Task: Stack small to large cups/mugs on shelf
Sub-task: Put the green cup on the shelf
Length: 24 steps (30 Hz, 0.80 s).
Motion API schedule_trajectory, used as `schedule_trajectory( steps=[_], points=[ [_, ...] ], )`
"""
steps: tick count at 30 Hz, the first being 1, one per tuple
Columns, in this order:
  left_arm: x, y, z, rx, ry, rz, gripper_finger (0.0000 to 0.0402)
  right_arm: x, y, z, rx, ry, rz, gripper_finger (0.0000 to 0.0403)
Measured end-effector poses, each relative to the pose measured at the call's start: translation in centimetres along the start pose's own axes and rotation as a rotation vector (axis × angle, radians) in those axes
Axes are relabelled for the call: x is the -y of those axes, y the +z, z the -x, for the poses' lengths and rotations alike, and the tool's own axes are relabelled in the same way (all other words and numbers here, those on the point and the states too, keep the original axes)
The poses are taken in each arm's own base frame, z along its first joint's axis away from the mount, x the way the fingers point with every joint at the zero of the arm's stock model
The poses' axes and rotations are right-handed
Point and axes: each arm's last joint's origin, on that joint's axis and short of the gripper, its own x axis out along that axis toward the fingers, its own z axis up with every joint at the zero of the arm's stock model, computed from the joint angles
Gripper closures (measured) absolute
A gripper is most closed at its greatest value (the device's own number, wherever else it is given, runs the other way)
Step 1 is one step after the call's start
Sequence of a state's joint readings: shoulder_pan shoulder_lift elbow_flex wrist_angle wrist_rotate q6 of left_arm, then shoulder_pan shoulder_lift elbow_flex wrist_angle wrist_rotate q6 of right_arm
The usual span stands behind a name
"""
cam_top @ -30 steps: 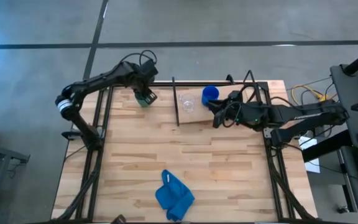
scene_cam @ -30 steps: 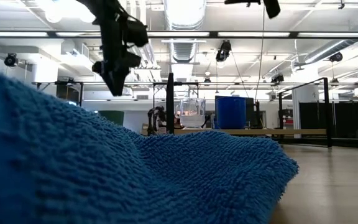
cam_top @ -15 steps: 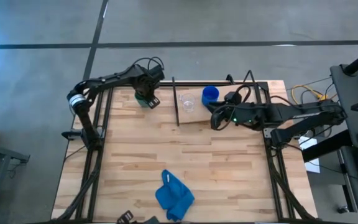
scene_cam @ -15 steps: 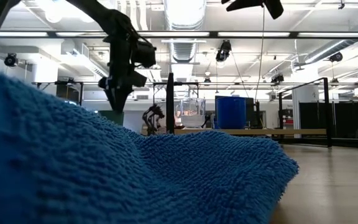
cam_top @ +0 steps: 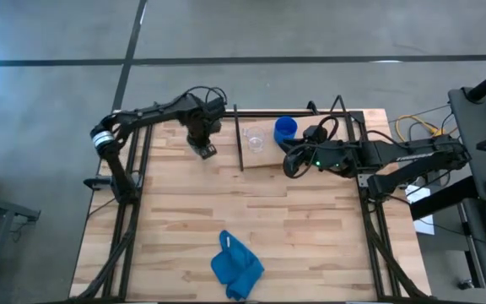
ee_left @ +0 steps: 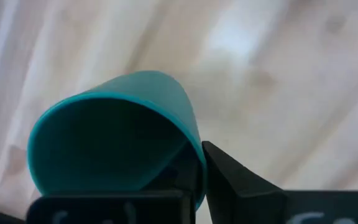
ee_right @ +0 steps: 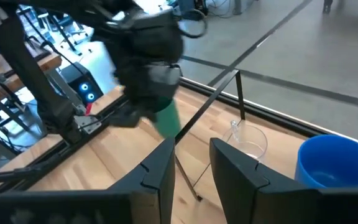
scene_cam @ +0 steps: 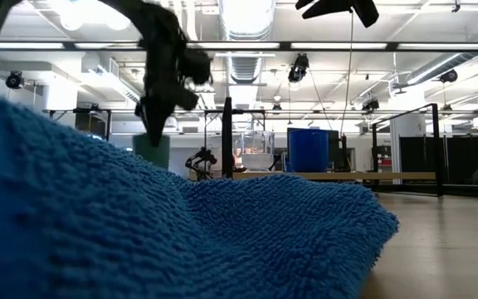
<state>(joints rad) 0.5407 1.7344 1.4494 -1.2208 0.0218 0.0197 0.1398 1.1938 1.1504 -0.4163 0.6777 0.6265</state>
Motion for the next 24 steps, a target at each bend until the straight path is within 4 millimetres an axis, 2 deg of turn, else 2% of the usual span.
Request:
schedule_trajectory(
  steps=[3,8,13,15,18,21,24],
  points=[
    [3.5,-1.0,1.7,0.048,-0.011,-0.085,0.0400,0.1,-0.1,0.0,-0.003,-0.006,0.010,0.0307],
    [10.7,-3.8,4.1,0.127,-0.059,-0.325,0.0401,0.4,-0.3,0.0,-0.026,-0.033,0.039,0.0308],
    [16.9,-5.6,6.1,0.344,-0.133,-0.647,0.0401,0.6,-0.5,0.0,-0.033,-0.065,0.070,0.0310],
    [18.2,-5.3,6.8,0.441,-0.174,-0.695,0.0401,0.7,-0.6,0.0,-0.042,-0.069,0.104,0.0309],
    [18.9,-4.6,7.0,0.503,-0.229,-0.818,0.0401,1.0,-0.7,0.4,-0.078,-0.086,0.152,0.0310],
    [19.5,-3.8,5.8,0.488,-0.200,-0.980,0.0401,1.5,-0.6,1.1,-0.171,-0.087,0.197,0.0315],
    [20.4,-2.5,4.2,0.453,-0.183,-1.065,0.0401,1.9,-0.4,2.1,-0.264,-0.103,0.210,0.0320]
  ],
)
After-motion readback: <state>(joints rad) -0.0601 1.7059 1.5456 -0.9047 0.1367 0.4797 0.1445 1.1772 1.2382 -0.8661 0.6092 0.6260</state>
